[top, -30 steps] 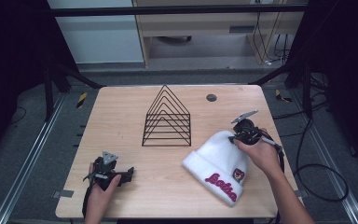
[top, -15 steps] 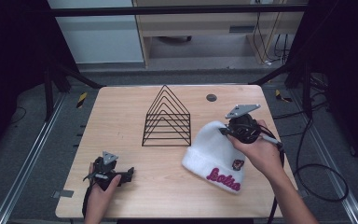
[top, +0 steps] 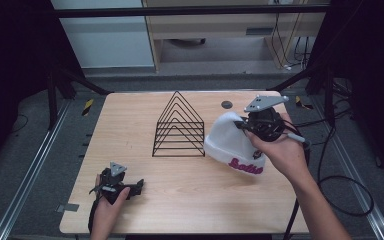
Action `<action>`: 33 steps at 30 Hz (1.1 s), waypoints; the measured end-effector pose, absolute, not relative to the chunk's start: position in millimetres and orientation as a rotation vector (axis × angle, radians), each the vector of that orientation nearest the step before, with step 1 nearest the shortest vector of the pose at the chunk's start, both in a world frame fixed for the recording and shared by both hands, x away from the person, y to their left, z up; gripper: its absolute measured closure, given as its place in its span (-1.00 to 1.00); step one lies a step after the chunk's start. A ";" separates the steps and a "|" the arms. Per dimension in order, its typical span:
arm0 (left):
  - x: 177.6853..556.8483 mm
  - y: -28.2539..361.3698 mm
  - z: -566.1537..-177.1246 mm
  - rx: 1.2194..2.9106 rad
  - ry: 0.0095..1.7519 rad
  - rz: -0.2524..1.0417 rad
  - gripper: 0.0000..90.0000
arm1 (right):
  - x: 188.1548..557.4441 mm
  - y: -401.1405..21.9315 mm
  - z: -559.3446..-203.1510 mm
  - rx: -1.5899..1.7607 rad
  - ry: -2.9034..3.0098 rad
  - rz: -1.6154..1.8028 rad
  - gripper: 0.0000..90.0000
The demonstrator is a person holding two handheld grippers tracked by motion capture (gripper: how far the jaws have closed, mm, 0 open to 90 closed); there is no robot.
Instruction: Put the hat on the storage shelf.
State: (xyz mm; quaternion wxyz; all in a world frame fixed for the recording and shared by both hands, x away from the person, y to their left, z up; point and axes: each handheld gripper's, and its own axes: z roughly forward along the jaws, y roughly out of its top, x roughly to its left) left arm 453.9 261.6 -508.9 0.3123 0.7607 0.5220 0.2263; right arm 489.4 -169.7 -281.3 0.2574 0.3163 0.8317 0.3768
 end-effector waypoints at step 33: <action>454.0 261.7 -508.9 2.009 1.375 0.599 -1.00 | 487.0 -147.8 -189.2 0.748 2.085 1.186 0.86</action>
